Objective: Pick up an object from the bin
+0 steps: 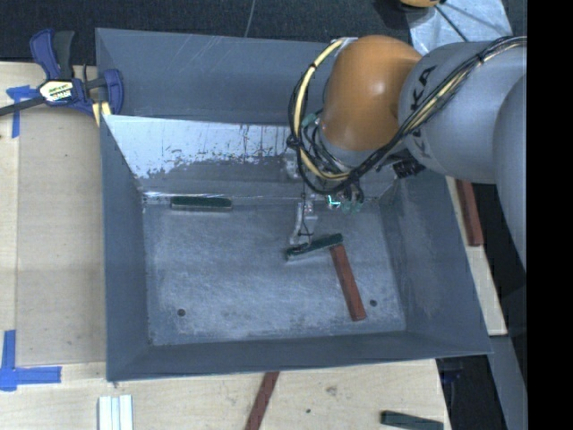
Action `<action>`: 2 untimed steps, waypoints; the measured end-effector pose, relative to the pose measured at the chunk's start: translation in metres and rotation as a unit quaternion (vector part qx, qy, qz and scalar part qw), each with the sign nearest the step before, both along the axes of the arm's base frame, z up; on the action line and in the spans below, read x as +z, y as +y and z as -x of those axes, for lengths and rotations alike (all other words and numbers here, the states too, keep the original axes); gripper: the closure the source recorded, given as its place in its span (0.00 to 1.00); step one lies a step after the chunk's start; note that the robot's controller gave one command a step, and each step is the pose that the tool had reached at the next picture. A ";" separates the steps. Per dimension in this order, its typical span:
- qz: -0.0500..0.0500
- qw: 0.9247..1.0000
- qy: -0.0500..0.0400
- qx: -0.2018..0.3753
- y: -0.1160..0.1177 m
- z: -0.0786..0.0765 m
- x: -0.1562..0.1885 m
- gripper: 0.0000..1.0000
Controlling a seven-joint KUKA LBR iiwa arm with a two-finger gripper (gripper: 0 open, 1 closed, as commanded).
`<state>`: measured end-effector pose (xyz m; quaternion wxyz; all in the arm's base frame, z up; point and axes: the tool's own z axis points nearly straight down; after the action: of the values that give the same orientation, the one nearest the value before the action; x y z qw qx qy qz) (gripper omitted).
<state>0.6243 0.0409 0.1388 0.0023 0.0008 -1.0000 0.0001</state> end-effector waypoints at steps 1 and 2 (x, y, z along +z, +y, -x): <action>0.000 1.000 -0.004 0.000 0.000 -0.002 0.005 0.00; 0.000 1.000 -0.006 0.019 -0.044 0.016 -0.047 0.00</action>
Offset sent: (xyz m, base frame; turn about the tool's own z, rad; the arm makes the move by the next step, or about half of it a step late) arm -0.0228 -0.0570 -0.0628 -0.0448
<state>0.6083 -0.0029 0.0919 -0.0039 0.0200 -0.9998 -0.0002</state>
